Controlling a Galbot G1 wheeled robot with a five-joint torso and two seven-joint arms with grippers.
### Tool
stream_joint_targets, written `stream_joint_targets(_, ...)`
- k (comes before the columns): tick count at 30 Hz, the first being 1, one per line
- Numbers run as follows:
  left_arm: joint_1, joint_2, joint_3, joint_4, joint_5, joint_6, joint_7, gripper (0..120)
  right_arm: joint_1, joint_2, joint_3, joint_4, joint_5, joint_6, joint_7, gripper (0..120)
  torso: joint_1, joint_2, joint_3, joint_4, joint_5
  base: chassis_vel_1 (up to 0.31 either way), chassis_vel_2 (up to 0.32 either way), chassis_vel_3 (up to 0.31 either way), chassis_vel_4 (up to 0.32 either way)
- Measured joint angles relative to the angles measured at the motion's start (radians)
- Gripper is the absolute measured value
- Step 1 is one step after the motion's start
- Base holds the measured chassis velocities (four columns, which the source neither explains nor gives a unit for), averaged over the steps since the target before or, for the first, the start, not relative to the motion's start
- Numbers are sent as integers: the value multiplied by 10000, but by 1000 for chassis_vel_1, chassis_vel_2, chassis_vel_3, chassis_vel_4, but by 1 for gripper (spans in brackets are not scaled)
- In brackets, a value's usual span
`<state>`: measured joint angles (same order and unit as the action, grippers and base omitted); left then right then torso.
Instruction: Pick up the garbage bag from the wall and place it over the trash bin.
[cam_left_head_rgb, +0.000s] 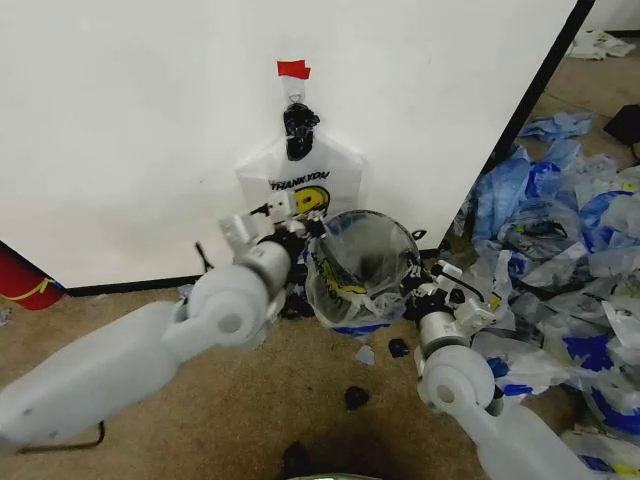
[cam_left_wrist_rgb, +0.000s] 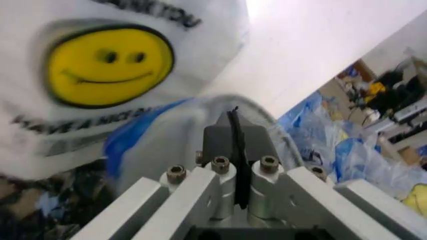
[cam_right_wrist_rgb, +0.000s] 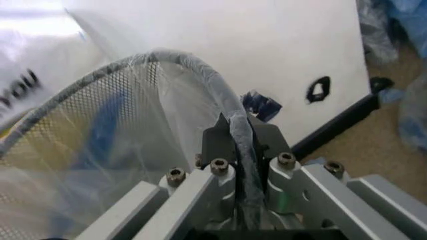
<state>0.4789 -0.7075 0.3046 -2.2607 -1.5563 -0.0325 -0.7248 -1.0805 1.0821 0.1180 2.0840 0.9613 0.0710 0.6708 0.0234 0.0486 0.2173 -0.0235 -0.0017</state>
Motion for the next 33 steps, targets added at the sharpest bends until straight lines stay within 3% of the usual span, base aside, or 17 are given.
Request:
stream_joint_targets(3, 1499, 420, -1590, -632, -104, -182, 730, 0, -63, 308, 104, 48, 34, 192, -219, 0, -1, -1, -2, 0, 7, 0, 0, 0, 0)
stream_joint_targets(4, 1499, 420, -1590, -632, -104, -182, 730, 0, -63, 308, 104, 48, 34, 192, -219, 0, -1, -1, -2, 0, 7, 0, 0, 0, 0)
stream_joint_targets(7, 3041, 776, -2980, -1121, -297, -491, 1817, 1, -70, 530, 176, 32, 21, 264, -321, 0, -1, -1, -1, 1, 2, 0, 0, 0, 0)
stream_joint_targets(11, 4722, 796, -4024, -1361, -201, -903, 2561, 19, 3, 775, 381, 58, 81, 380, -414, 0, 0, -1, -1, -3, 9, 0, 0, 0, 0)
stream_joint_targets(13, 5237, 633, -4215, -1256, 54, -1082, 2872, 20, 5, 814, 428, 119, 130, 399, -450, 0, 0, -1, -1, -5, 7, 0, 0, 0, 0)
stream_joint_targets(14, 5819, 418, -4365, -1124, 277, -1231, 3259, 27, 4, 854, 471, 206, 189, 415, -489, 0, -1, -1, -1, -4, 6, 0, 0, 0, 0)
stream_joint_targets(19, 7708, -670, -4584, -462, 915, -1834, 5657, 44, -86, 908, 608, 574, 296, 442, -605, 0, -1, -1, -2, 1, 5, 0, 0, 0, 0)
stream_joint_targets(20, 7708, -670, -4584, -462, 915, -1834, 5657, 44, -86, 908, 608, 574, 296, 442, -605, 0, -1, -1, -2, 1, 5, 0, 0, 0, 0)
stream_joint_targets(25, 8409, -1449, -4549, 23, 1085, -1895, 6830, 69, -293, 755, 694, 833, 255, 444, -654, 0, -1, -1, 0, -4, 9, 0, 0, 0, 0)
stream_joint_targets(28, 8559, -1616, -4520, 25, 1101, -1860, 7095, 74, -331, 698, 731, 912, 256, 444, -672, 0, -1, -1, -1, -2, 10, 0, 0, 0, 0)
stream_joint_targets(33, 8924, -2105, -4225, 46, 1388, -1660, 7655, 98, -302, 633, 785, 939, 283, 444, -696, 0, -1, -1, -1, -1, 8, 0, 0, 0, 0)
